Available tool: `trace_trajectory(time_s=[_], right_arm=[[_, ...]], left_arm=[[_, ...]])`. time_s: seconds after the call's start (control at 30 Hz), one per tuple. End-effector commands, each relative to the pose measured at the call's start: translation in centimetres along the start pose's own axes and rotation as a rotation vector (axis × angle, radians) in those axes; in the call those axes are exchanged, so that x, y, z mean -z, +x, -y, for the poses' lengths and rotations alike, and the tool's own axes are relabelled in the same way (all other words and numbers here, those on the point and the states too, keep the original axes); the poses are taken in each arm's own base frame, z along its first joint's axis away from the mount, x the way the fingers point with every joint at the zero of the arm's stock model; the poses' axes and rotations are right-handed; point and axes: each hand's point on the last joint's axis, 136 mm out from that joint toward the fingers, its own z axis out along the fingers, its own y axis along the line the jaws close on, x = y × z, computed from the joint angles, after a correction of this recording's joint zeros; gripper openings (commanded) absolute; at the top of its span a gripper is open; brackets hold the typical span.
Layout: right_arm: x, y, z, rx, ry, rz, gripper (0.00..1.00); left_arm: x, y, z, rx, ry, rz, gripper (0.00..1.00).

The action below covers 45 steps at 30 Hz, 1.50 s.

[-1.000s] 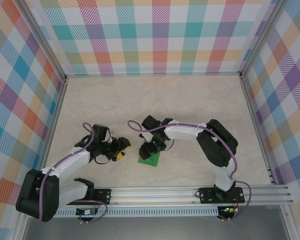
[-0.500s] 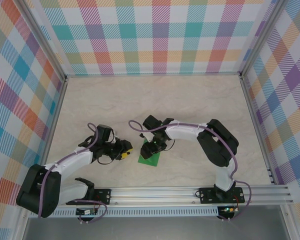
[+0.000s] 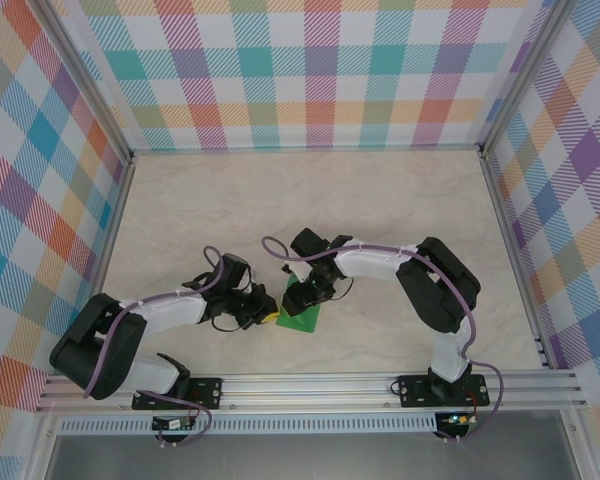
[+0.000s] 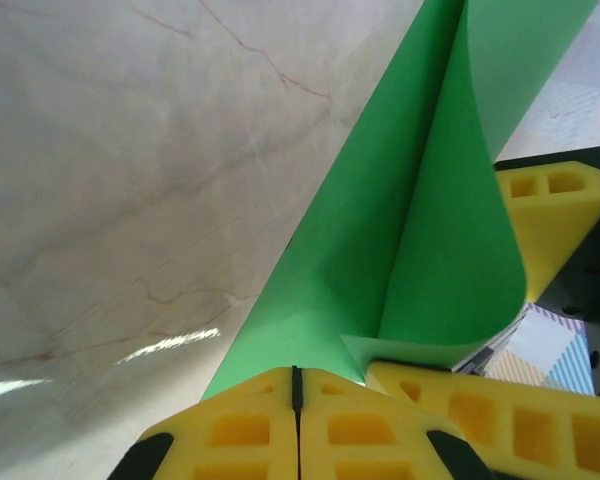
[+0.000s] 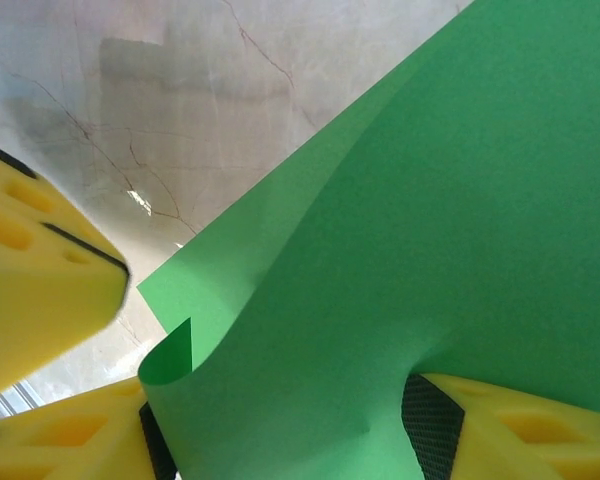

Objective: Fold a paper plane with a square sheet of paper (pick it up from the middle)
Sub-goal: Fold the triangle a second time at the center of the table.

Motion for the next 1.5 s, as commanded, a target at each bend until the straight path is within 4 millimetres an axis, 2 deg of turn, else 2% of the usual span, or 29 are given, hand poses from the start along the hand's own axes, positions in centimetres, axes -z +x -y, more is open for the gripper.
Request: trace_trajectory(time_s=[0.0, 0.2, 0.33, 0.43, 0.6, 0.77, 0.9, 1.07, 1.2, 1.3, 1.47], right_arm=[[-2.4, 3.1, 3.4, -0.062, 0.09, -0.1, 0.64], [-1.1, 2.0, 2.5, -0.06, 0.046, -0.052, 0.64], [1.2, 0.2, 0.8, -0.062, -0.028, 0.032, 0.66], [3.5, -1.3, -0.2, -0.073, -0.076, 0.109, 0.68], [5.6, -2.5, 0.0, -0.132, -0.057, 0.193, 0.69], [5.3, -2.9, 1.5, -0.221, -0.016, 0.217, 0.62], [4.8, -3.1, 1.6, -0.258, -0.026, 0.22, 0.57], [3.1, -2.3, 3.6, -0.346, 0.047, 0.164, 0.44], [2.4, -2.0, 4.0, -0.352, 0.052, 0.141, 0.41], [2.1, -1.7, 4.4, -0.358, 0.069, 0.128, 0.4], [1.1, -1.2, 5.0, -0.375, 0.082, 0.092, 0.4]], left_arm=[[-0.7, -0.5, 1.7, -0.041, 0.021, 0.015, 0.04], [-1.7, -0.2, 0.1, -0.023, -0.041, 0.002, 0.0], [-1.9, -0.1, -1.6, -0.013, -0.105, 0.003, 0.0], [-1.9, 0.0, -2.0, -0.009, -0.123, 0.003, 0.0], [-1.9, -0.1, -2.1, -0.012, -0.13, 0.005, 0.0], [-2.0, -0.1, -2.0, -0.016, -0.13, 0.004, 0.0], [-1.9, -0.1, -1.8, -0.021, -0.124, 0.002, 0.0], [-1.7, -0.2, -1.2, -0.035, -0.111, 0.006, 0.0], [-1.5, -0.2, -0.6, -0.045, -0.093, 0.01, 0.0], [-1.3, -0.1, 0.5, -0.057, -0.051, 0.006, 0.0], [-0.6, 0.3, 4.0, -0.103, 0.084, 0.002, 0.0]])
